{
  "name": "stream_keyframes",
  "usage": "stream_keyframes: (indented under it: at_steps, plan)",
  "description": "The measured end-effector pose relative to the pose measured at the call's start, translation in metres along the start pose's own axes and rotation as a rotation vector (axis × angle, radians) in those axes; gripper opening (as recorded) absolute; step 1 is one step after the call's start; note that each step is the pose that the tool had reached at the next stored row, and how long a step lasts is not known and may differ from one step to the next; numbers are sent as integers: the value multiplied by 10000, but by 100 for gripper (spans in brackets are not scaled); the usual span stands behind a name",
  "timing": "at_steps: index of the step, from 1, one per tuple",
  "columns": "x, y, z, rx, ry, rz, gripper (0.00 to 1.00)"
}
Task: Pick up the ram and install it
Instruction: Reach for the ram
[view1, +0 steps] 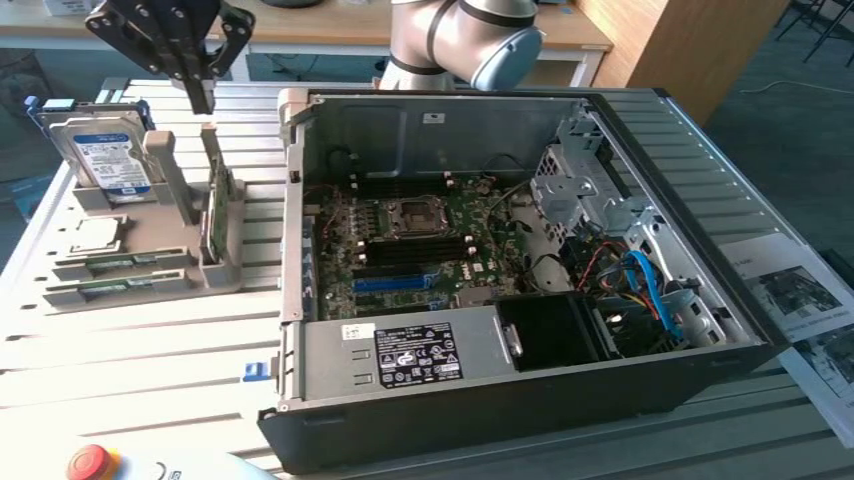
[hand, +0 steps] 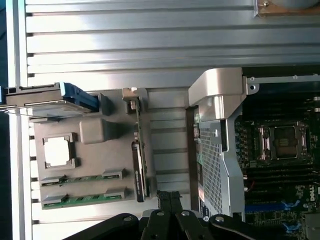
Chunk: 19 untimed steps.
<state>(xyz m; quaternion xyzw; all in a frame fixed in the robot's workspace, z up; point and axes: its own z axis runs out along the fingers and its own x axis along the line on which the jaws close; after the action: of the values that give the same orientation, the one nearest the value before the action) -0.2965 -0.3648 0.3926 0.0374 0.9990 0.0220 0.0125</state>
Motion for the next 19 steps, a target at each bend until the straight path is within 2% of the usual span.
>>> stream_keyframes:
  at_steps: [9, 12, 19]
  plan:
    - [294, 19, -5, 0, 0, 1, 11]
    - [469, 31, -7, 0, -1, -1, 11]
    - [710, 47, -11, 1, 0, 0, 11]
